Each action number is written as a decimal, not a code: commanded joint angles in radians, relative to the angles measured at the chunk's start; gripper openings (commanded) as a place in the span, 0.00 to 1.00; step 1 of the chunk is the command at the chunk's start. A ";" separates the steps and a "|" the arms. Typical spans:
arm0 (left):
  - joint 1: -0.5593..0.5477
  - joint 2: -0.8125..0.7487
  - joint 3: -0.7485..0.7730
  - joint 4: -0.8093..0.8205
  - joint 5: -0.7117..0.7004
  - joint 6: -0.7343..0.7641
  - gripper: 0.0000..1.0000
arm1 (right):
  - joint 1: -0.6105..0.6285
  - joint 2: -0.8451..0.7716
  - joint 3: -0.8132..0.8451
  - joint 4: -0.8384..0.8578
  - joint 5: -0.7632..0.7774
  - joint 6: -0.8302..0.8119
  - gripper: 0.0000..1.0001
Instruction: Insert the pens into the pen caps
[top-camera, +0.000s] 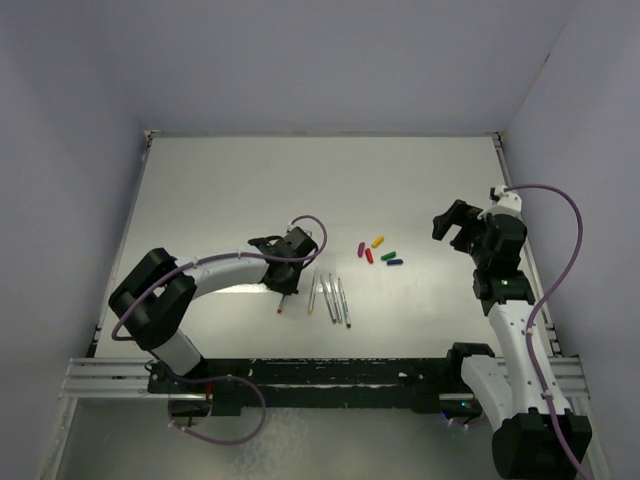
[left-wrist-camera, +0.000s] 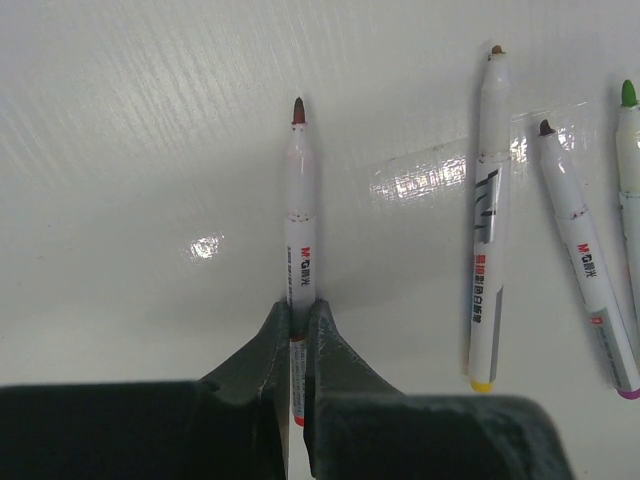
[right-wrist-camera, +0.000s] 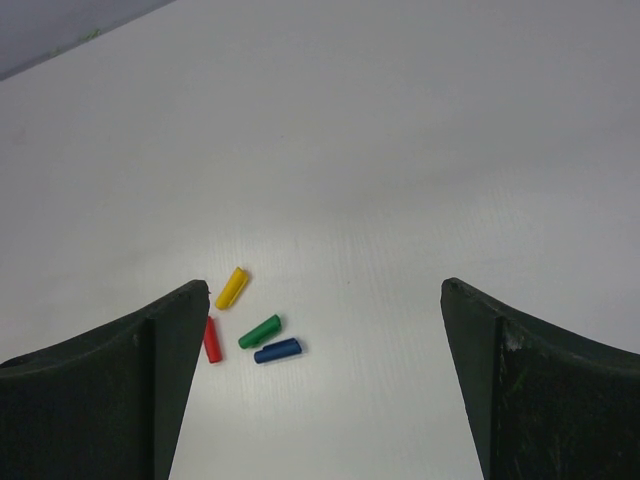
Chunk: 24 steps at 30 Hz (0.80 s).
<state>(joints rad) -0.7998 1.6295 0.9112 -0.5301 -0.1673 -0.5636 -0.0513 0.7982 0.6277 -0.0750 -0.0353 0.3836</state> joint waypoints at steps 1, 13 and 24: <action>-0.004 0.074 -0.046 -0.018 0.071 -0.012 0.00 | 0.005 0.006 -0.002 0.012 0.044 0.004 1.00; -0.004 0.083 0.000 -0.023 0.054 0.027 0.00 | 0.028 0.124 0.020 0.006 -0.094 -0.028 1.00; -0.004 -0.071 -0.016 0.027 -0.039 0.011 0.00 | 0.083 0.215 -0.060 0.132 -0.298 0.121 1.00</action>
<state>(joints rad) -0.7998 1.6203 0.9138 -0.5354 -0.1761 -0.5396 0.0288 0.9657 0.6071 -0.0368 -0.1890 0.4301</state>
